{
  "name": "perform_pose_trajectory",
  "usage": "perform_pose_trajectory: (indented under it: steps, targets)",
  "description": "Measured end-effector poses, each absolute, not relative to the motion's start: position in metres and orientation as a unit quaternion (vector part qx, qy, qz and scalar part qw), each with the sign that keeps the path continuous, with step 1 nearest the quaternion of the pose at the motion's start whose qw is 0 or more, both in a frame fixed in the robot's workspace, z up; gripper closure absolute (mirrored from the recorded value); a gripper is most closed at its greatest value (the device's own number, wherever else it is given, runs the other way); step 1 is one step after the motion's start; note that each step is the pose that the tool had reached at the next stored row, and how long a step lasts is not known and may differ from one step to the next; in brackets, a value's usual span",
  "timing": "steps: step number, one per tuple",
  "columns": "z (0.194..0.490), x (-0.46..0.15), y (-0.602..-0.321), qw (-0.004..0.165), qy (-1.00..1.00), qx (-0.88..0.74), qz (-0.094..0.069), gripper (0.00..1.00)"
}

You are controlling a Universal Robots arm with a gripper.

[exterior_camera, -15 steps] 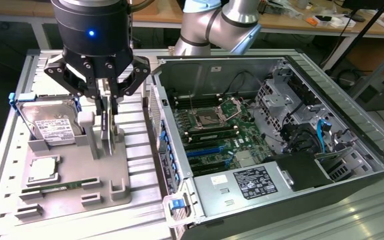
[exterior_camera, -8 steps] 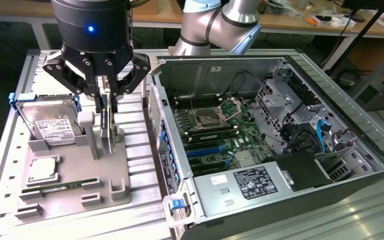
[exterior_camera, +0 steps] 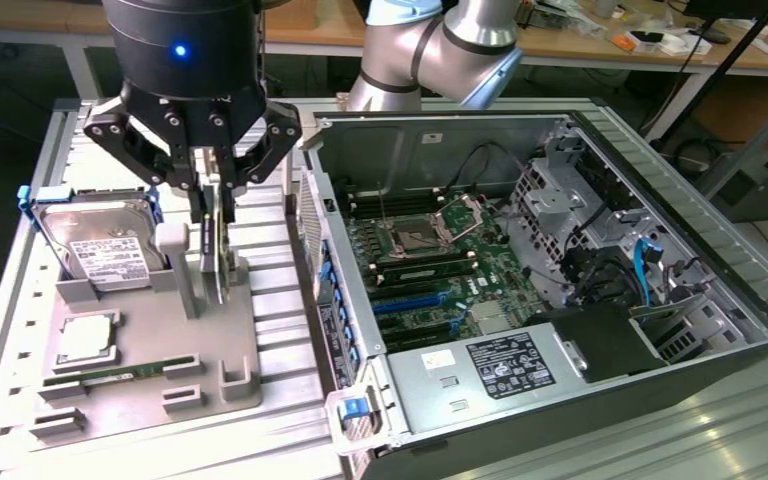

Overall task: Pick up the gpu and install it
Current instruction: 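Pick up the gpu and move the gpu toward the slot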

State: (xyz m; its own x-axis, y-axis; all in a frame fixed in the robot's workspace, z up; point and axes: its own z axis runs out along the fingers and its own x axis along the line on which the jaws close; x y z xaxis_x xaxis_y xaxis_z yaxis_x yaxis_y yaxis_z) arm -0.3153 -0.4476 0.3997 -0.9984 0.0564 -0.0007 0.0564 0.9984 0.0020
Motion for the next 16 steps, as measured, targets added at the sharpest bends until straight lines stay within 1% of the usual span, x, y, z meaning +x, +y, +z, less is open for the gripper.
perform_pose_trajectory:
  steps: [16]
  targets:
    - [0.4074, -0.3153, -0.4476, 0.000, 1.000, 0.028, 0.001, 0.73]
